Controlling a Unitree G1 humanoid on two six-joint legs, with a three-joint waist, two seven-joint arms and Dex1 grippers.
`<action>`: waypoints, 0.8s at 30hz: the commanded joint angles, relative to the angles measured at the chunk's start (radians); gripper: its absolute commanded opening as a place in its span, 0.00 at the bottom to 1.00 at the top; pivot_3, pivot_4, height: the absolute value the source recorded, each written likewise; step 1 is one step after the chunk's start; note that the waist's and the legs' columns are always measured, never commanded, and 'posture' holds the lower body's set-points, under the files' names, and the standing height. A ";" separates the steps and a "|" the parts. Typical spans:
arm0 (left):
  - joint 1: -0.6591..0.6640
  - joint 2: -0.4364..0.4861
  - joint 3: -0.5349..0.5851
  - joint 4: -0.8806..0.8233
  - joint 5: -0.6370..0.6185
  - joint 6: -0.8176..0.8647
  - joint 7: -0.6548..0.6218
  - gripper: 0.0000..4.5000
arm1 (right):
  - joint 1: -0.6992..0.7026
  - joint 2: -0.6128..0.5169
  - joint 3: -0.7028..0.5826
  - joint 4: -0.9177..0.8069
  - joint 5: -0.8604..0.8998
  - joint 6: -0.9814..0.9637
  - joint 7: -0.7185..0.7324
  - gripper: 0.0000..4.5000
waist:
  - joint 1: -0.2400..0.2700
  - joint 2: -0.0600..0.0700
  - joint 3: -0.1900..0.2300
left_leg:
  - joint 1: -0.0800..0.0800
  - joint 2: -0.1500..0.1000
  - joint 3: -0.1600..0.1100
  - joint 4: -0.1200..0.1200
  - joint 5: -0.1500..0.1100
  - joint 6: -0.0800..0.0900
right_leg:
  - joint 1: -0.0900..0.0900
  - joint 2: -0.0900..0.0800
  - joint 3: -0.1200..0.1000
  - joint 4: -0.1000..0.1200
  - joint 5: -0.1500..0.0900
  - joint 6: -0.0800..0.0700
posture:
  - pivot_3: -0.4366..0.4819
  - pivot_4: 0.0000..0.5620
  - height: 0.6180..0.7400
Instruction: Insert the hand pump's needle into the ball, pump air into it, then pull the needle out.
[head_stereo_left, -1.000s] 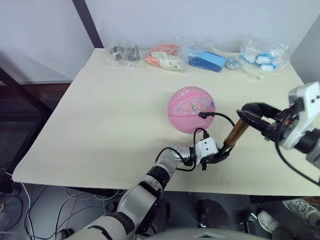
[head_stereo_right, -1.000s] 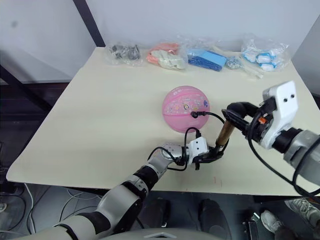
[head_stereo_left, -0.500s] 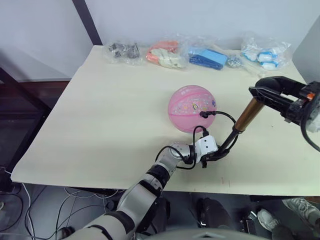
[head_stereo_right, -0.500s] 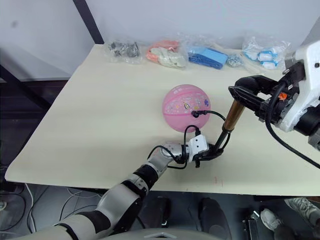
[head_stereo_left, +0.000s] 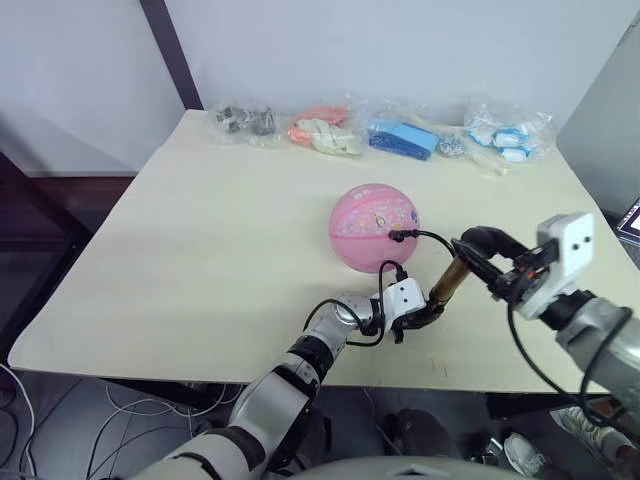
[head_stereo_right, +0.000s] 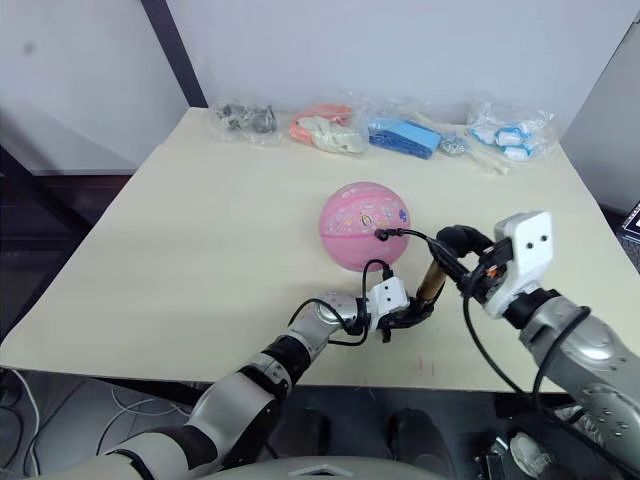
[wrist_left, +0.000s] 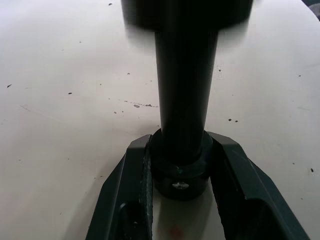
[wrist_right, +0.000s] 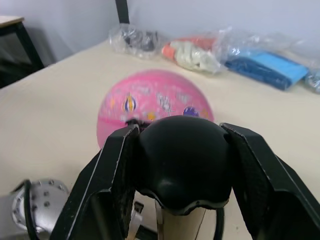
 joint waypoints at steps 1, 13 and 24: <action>0.030 0.013 -0.021 0.017 0.023 0.016 -0.034 0.24 | 0.112 0.039 0.175 0.222 -0.153 0.102 0.027 0.46 | 0.001 0.001 -0.002 | 0.000 0.000 0.000 0.000 0.000 0.000 | 0.000 0.001 -0.001 0.000 0.000 0.000 | 0.48 0.27 1.00; 0.031 0.013 -0.020 0.021 0.026 0.015 -0.034 0.24 | -0.012 0.032 -0.150 0.005 0.043 0.214 0.018 0.46 | 0.003 0.020 0.013 | -0.003 -0.003 0.000 -0.001 0.000 0.000 | -0.001 0.002 -0.004 0.000 0.000 0.000 | 0.48 0.27 1.00; 0.034 0.010 -0.021 0.023 0.026 0.012 -0.038 0.24 | -0.218 -0.361 -0.607 -0.004 0.696 0.280 -0.136 0.46 | 0.005 0.030 0.032 | -0.027 -0.011 0.001 0.004 0.000 0.000 | -0.019 -0.003 -0.003 0.000 0.006 0.009 | 0.48 0.27 1.00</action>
